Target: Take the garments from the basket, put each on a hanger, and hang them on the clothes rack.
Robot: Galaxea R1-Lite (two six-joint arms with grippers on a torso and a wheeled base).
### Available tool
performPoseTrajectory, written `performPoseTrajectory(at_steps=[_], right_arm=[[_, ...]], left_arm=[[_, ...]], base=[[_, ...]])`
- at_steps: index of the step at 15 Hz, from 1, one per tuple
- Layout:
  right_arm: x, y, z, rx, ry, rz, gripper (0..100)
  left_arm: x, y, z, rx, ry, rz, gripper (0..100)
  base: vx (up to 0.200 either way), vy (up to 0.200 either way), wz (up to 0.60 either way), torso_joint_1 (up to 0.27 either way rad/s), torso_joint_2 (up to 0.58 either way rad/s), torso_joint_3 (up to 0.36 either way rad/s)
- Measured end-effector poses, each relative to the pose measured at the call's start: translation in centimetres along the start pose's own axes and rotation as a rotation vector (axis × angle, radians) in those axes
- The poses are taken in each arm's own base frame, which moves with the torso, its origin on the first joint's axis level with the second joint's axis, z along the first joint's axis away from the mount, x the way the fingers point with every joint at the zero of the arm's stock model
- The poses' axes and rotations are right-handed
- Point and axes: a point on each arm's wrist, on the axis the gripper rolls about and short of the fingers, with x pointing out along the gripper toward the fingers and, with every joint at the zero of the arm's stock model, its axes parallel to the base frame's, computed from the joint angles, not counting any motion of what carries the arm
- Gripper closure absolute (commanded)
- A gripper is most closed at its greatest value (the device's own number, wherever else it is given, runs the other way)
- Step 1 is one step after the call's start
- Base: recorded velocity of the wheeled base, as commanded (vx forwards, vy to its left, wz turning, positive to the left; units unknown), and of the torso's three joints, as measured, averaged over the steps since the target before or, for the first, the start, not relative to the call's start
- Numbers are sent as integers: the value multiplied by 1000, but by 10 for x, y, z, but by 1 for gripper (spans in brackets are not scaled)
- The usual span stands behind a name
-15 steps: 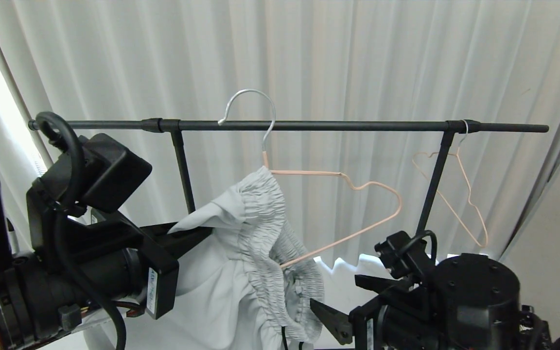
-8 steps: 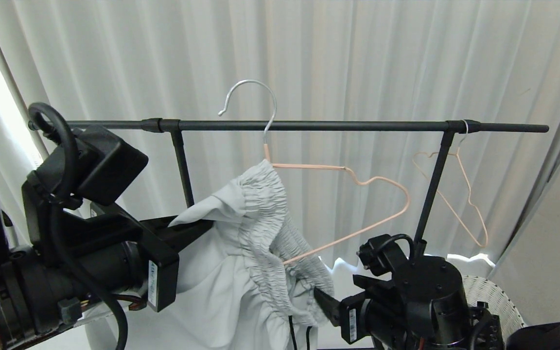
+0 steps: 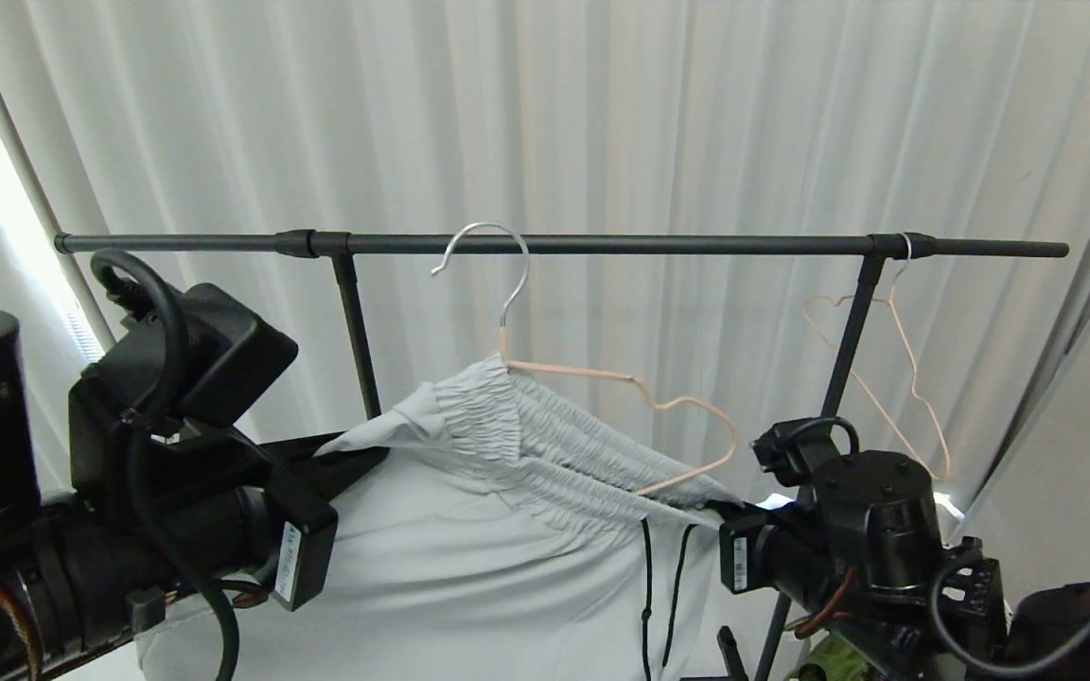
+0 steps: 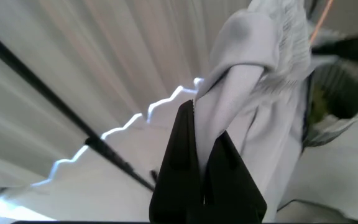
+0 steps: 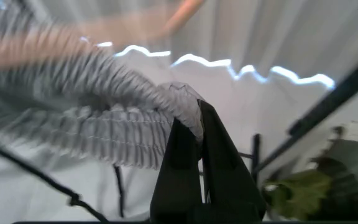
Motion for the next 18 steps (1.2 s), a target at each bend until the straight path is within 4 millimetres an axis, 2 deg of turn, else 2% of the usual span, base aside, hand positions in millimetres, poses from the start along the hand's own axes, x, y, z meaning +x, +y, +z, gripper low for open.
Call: performPoseTrajectory(at_steps=[4,8,11,13,18], right_arm=[[4,-26,11,4,-30,-84,100],[3,-29,16,-10,-45,-89,100],[-4,-22,19,-85,-52,-11,100],[-11,-13,20,-141,-61,32,100],[-32,22,14,-213,-75,174,100]], left_arm=[[-1,2,-14,72,41,14,100],[-6,1,-35,179,99,13,100],[-1,2,-40,212,167,123,100],[6,4,-36,213,195,193,100],[18,5,-34,171,214,281,100]], base=[[0,0,0,0,0,0],[0,0,0,0,0,0],[0,0,0,0,0,0],[0,0,0,0,0,0],[0,0,0,0,0,0]])
